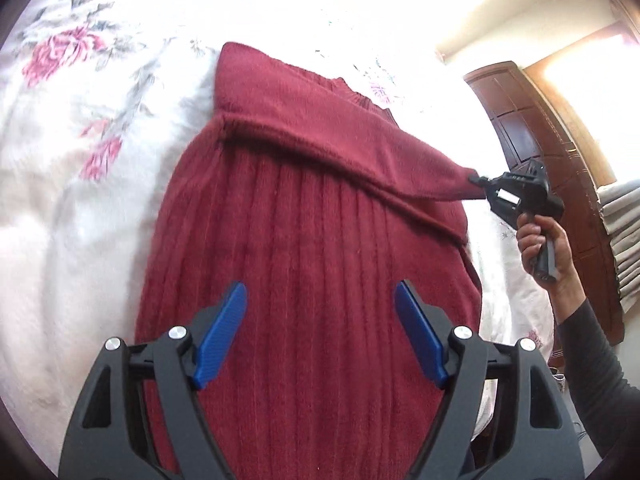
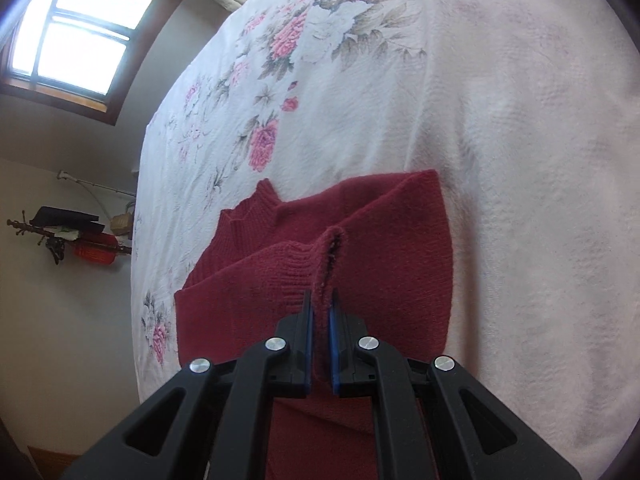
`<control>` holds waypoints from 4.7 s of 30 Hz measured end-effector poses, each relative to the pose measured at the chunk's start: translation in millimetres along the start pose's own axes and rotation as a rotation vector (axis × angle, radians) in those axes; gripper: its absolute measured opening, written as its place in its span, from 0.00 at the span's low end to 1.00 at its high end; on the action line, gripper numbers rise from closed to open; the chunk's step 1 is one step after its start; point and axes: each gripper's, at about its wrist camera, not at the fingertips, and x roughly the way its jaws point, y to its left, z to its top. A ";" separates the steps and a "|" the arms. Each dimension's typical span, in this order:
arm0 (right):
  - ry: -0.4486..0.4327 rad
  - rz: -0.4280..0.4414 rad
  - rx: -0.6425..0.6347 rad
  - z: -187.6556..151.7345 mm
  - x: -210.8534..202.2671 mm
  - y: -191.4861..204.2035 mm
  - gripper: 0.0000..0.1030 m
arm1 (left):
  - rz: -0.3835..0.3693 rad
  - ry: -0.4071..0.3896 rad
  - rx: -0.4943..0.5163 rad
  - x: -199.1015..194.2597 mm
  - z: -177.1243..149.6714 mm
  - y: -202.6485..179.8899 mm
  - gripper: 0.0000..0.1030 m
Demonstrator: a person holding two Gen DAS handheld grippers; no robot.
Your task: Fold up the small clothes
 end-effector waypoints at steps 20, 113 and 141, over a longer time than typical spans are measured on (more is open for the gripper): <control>-0.062 -0.098 -0.034 7.6 15.5 -23.0 0.06 | -0.108 0.007 -0.181 71.1 176.5 18.7 0.75; 0.175 0.217 0.082 -383.4 -139.8 -124.3 0.05 | -0.239 0.183 -0.398 -112.9 -188.1 82.9 0.03; -0.002 0.368 -0.036 -189.0 -184.2 -13.2 0.05 | -0.406 0.020 -0.457 -112.6 20.8 41.9 0.04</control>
